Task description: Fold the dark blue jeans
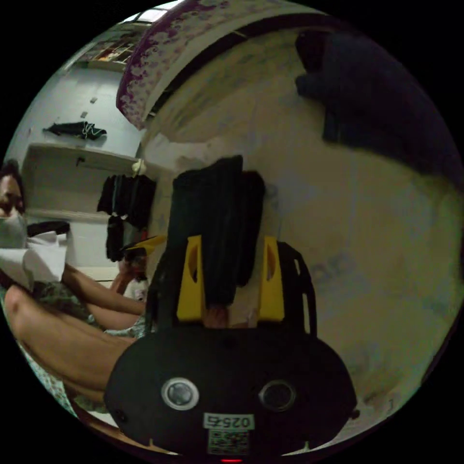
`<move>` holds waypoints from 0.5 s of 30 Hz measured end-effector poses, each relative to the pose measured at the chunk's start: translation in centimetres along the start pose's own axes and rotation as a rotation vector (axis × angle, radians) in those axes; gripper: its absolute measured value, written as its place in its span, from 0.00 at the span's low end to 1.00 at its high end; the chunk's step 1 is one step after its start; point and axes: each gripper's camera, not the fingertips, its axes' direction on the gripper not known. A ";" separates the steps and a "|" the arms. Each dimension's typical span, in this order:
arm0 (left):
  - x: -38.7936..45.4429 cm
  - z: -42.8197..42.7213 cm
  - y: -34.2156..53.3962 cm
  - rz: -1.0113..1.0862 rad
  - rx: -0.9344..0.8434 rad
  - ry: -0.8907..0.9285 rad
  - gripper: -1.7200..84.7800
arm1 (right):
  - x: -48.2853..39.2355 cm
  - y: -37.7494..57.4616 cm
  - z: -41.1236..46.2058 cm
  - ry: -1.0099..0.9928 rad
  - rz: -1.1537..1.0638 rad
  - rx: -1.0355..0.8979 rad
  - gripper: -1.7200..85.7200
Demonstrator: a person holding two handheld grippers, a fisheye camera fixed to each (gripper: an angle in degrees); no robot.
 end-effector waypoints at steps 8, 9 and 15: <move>0.0 0.6 -6.0 -0.152 -0.207 0.406 0.15 | 15.3 1.0 11.3 -0.355 0.140 -0.106 0.16; 0.6 -0.3 -6.9 -0.132 -0.227 0.414 0.14 | 17.5 -0.1 12.8 -0.398 0.144 -0.171 0.15; 1.7 -6.3 -7.8 -0.202 -0.146 0.637 0.07 | 21.8 -3.0 18.3 -0.507 0.227 -0.394 0.12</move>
